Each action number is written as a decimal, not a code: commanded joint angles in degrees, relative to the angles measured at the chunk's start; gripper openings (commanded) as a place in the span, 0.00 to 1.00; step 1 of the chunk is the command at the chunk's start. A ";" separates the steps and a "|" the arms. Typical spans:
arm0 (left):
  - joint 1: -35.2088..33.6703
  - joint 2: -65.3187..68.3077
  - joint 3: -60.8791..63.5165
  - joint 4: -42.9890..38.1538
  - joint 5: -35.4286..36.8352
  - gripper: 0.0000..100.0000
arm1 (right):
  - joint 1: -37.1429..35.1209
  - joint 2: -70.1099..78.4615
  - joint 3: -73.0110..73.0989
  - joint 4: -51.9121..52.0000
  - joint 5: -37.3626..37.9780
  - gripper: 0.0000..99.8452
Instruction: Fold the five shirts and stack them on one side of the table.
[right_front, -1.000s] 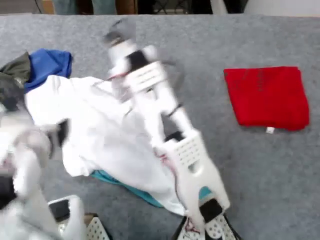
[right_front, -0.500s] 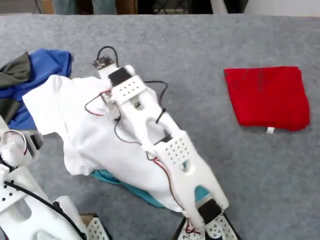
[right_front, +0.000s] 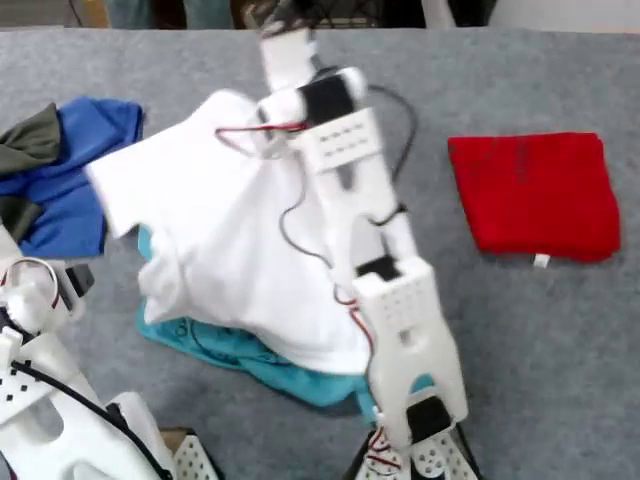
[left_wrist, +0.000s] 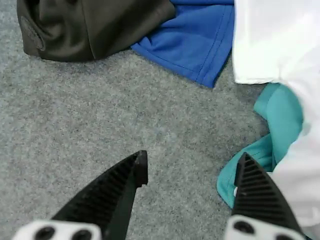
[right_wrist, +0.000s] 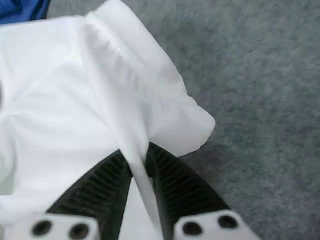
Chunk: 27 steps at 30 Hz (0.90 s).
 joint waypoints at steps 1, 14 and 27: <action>3.74 0.26 -0.31 -0.79 0.70 0.29 | 5.36 -12.09 -2.86 0.26 0.53 0.01; 35.74 0.26 18.24 -13.98 5.98 0.29 | 24.26 -30.55 -2.77 0.26 7.91 0.01; 50.59 25.49 20.00 -32.00 16.44 0.26 | 30.86 -37.93 -0.31 0.26 9.49 0.01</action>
